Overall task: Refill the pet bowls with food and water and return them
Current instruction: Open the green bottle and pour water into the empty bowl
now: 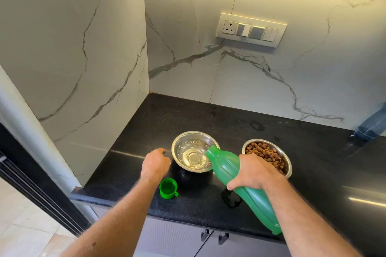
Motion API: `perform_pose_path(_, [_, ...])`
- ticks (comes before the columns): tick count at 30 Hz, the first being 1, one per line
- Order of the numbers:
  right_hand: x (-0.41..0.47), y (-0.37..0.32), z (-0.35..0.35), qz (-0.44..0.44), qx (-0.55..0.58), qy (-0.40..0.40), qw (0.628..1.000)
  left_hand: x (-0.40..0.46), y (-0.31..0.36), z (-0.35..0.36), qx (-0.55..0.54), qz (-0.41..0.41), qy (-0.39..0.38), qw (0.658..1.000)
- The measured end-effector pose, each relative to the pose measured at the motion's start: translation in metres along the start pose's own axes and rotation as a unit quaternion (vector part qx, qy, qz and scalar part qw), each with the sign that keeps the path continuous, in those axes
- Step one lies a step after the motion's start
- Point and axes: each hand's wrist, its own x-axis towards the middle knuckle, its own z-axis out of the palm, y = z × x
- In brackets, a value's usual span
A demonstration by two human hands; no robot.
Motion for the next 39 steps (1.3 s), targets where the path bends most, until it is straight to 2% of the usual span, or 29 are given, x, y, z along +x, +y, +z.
perform_pose_path(39, [-0.0039, -0.0017, -0.0032, -0.002, 0.002, 0.006, 1.000, 0.0035, -0.0041, -0.0035, 0.016, 0.006, 0.001, 1.000])
